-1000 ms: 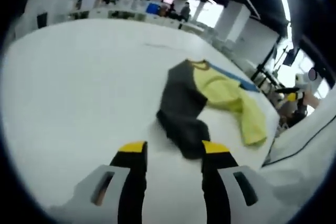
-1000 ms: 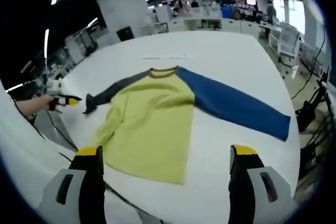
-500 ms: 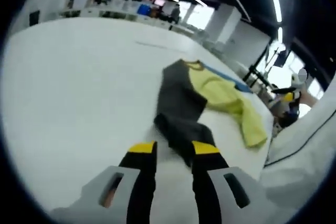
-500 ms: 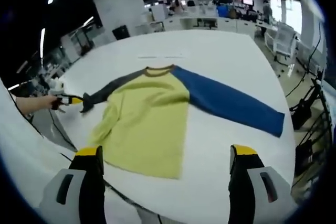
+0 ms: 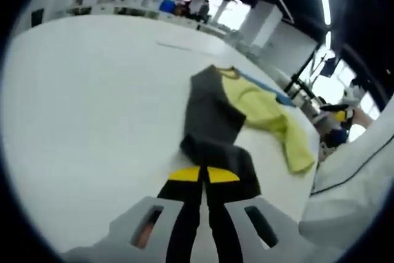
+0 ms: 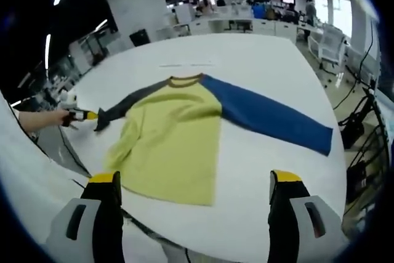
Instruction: Fold the garment on the visible template until the final outline fits inside the template.
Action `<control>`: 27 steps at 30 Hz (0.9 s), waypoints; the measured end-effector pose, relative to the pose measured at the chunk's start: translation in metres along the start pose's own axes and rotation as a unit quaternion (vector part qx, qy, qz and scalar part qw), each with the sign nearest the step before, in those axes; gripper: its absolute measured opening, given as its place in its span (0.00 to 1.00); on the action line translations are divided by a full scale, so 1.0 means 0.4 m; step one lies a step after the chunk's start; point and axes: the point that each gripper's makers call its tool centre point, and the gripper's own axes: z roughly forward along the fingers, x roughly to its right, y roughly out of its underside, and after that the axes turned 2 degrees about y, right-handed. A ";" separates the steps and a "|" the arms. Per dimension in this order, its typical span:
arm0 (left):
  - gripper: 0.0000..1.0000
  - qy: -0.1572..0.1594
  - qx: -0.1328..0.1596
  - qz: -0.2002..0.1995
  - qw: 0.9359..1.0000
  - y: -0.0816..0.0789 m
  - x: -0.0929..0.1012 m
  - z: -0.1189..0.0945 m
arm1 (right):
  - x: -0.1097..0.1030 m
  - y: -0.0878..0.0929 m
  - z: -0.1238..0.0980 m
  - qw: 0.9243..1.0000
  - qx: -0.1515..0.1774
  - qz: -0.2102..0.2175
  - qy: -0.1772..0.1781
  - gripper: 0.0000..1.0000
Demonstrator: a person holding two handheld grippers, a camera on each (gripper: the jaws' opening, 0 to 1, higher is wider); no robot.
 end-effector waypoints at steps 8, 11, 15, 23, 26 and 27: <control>0.00 -0.059 -0.027 -0.024 0.998 -0.002 -0.016 -0.046 | -0.002 -0.004 0.003 1.000 0.002 -0.003 -0.002 1.00; 0.00 -0.070 -0.021 -0.027 0.997 -0.011 -0.003 -0.073 | -0.003 -0.007 0.005 1.000 0.003 -0.002 -0.004 1.00; 0.00 -0.099 -0.024 -0.028 0.994 -0.011 -0.012 -0.105 | -0.008 -0.010 0.013 1.000 0.003 -0.004 -0.009 1.00; 0.00 -0.147 -0.027 -0.020 0.989 -0.019 -0.042 -0.157 | -0.013 -0.015 0.021 1.000 0.003 -0.008 -0.014 1.00; 0.00 -0.169 -0.039 -0.026 0.984 0.001 -0.066 -0.165 | -0.013 -0.016 0.022 1.000 0.003 -0.009 -0.015 1.00; 0.00 -0.178 -0.044 -0.024 0.983 0.008 -0.076 -0.167 | -0.012 -0.017 0.022 1.000 0.003 -0.009 -0.015 1.00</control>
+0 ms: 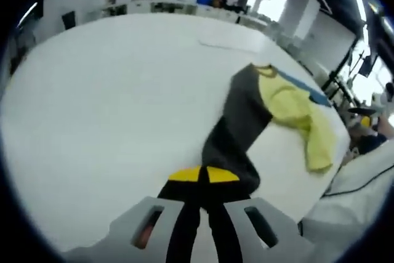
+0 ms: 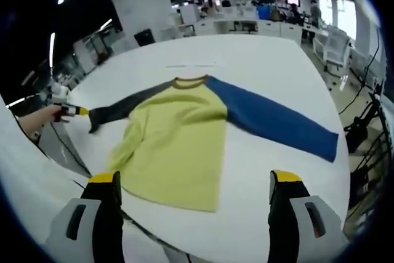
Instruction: Fold the garment on the visible template until the final outline fits inside the template.
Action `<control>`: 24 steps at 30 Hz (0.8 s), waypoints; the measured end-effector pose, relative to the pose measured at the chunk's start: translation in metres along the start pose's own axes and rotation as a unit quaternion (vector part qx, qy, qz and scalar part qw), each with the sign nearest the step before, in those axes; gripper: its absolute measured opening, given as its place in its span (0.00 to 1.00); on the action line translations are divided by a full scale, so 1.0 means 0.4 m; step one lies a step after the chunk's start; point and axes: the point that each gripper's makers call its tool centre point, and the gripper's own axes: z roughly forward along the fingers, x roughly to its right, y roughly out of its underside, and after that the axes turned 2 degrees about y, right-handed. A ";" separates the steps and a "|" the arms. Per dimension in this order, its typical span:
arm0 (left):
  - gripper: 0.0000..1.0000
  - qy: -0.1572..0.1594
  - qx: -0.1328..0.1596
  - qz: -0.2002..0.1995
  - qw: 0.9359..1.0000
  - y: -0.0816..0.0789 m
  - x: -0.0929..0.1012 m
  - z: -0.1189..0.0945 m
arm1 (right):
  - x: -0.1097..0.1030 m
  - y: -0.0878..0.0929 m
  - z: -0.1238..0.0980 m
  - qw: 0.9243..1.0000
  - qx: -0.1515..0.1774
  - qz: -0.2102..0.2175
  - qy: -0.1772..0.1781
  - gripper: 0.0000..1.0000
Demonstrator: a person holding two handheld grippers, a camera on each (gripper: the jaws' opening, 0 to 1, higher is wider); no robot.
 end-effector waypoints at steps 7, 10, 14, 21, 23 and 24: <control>0.00 -0.049 -0.013 -0.012 0.999 0.018 -0.056 -0.001 | 0.006 -0.004 -0.002 1.000 0.000 -0.001 0.002 1.00; 0.00 -0.074 -0.018 -0.018 0.997 0.019 -0.087 0.004 | 0.006 -0.004 -0.002 1.000 -0.002 -0.001 0.002 1.00; 0.00 -0.082 -0.028 -0.026 0.996 0.019 -0.102 0.013 | 0.005 -0.005 0.000 1.000 -0.003 -0.001 0.002 1.00; 0.00 -0.114 -0.045 -0.025 0.992 0.015 -0.140 0.030 | 0.003 -0.003 0.001 1.000 -0.006 0.000 0.004 1.00; 0.00 -0.123 -0.047 -0.027 0.991 0.012 -0.152 0.035 | 0.003 -0.003 0.001 1.000 -0.007 0.001 0.004 1.00; 0.00 -0.126 -0.047 -0.030 0.990 0.009 -0.159 0.037 | 0.003 -0.004 0.002 1.000 -0.007 0.001 0.005 1.00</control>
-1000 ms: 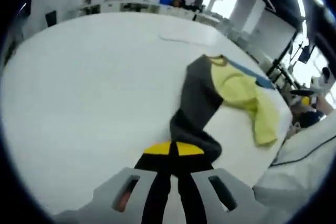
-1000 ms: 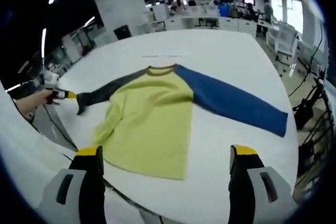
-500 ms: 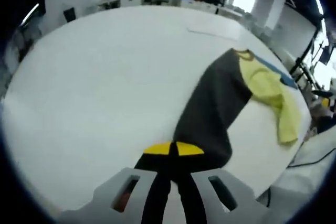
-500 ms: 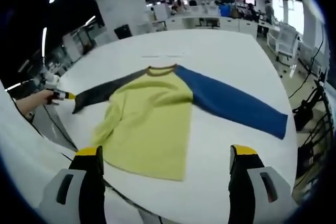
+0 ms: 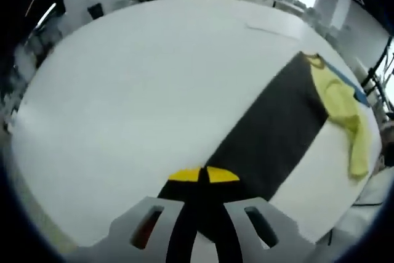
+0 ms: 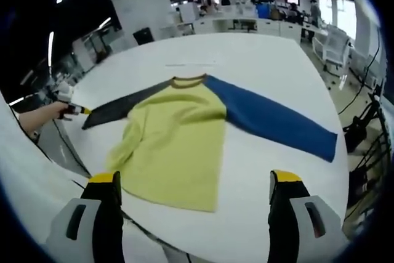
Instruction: Fold the garment on the visible template until the final outline fits inside the template.
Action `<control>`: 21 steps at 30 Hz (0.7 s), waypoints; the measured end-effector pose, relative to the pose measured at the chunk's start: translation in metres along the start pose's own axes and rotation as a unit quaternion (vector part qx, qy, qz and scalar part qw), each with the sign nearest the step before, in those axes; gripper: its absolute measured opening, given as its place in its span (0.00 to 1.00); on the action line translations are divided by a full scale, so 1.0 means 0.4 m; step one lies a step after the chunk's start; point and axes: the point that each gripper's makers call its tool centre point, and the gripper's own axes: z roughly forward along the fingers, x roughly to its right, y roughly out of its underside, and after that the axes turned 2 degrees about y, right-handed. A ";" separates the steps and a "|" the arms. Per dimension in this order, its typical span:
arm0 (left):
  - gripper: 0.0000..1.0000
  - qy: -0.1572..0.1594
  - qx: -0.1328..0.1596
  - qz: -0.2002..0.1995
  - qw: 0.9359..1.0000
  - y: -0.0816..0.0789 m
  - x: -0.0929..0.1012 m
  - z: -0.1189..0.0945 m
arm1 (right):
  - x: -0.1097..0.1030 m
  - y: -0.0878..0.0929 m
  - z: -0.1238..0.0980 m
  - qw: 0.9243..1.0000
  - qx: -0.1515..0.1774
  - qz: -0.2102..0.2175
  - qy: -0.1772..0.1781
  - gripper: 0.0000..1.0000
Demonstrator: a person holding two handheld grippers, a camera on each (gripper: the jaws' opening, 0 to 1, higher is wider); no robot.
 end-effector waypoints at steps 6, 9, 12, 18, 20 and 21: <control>0.00 -0.019 -0.002 -0.016 1.000 -0.015 -0.028 0.013 | -0.002 0.001 0.000 1.000 -0.001 0.001 0.002 1.00; 0.00 -0.029 -0.001 -0.020 0.999 -0.024 -0.044 0.022 | -0.001 0.005 -0.001 1.000 -0.003 0.002 0.005 1.00; 0.00 -0.037 -0.004 -0.023 0.999 -0.031 -0.057 0.034 | -0.001 0.008 -0.004 1.000 -0.004 0.004 0.007 1.00; 0.00 -0.051 -0.005 -0.029 0.998 -0.054 -0.072 0.059 | -0.001 0.013 -0.010 1.000 -0.005 0.007 0.011 1.00; 0.00 -0.054 -0.007 -0.030 0.998 -0.059 -0.076 0.068 | -0.002 0.016 -0.011 1.000 -0.005 0.008 0.013 1.00; 0.00 -0.055 -0.008 -0.030 0.998 -0.060 -0.077 0.071 | -0.002 0.017 -0.012 1.000 -0.006 0.008 0.013 1.00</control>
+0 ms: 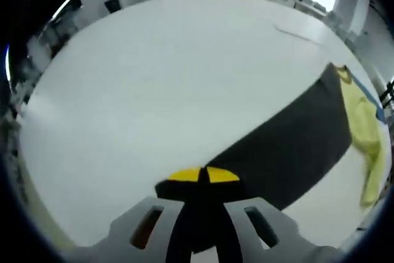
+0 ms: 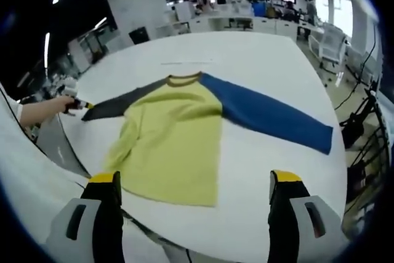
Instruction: Fold the garment on the visible template until the final outline fits inside the template.
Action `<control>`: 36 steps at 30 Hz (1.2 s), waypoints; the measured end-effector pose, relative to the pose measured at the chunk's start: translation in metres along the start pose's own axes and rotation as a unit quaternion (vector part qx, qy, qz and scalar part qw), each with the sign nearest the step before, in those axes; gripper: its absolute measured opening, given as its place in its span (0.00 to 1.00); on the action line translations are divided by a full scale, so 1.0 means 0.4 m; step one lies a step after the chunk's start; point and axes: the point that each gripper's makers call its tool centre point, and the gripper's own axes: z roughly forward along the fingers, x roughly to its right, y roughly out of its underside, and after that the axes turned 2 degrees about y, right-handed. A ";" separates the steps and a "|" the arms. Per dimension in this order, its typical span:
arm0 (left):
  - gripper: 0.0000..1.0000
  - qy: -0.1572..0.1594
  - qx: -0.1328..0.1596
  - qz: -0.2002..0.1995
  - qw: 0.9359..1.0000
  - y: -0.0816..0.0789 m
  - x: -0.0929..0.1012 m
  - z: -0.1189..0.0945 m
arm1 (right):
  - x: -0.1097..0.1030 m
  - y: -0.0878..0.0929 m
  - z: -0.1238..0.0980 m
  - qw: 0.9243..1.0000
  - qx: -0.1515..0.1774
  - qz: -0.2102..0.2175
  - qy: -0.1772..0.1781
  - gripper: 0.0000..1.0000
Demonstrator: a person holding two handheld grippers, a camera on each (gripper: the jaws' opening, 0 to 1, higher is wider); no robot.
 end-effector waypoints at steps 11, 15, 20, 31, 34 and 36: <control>0.00 -0.009 0.017 -0.026 0.999 -0.039 -0.021 0.026 | -0.006 0.006 -0.002 1.000 -0.002 0.002 0.005 1.00; 0.00 -0.012 0.021 -0.030 0.999 -0.047 -0.022 0.029 | -0.007 0.007 -0.004 1.000 -0.003 0.002 0.006 1.00; 0.00 -0.012 0.025 -0.033 0.999 -0.054 -0.025 0.035 | -0.008 0.009 -0.006 1.000 -0.003 0.003 0.008 1.00; 0.00 -0.014 0.024 -0.031 0.999 -0.055 -0.032 0.044 | -0.009 0.008 -0.005 1.000 -0.002 0.003 0.006 1.00; 0.00 -0.010 0.024 -0.041 0.999 -0.050 -0.031 0.039 | -0.009 0.007 -0.004 1.000 -0.002 0.003 0.004 1.00; 0.03 -0.008 0.025 -0.046 0.999 -0.046 -0.027 0.031 | -0.009 0.008 -0.003 1.000 -0.003 0.003 0.003 1.00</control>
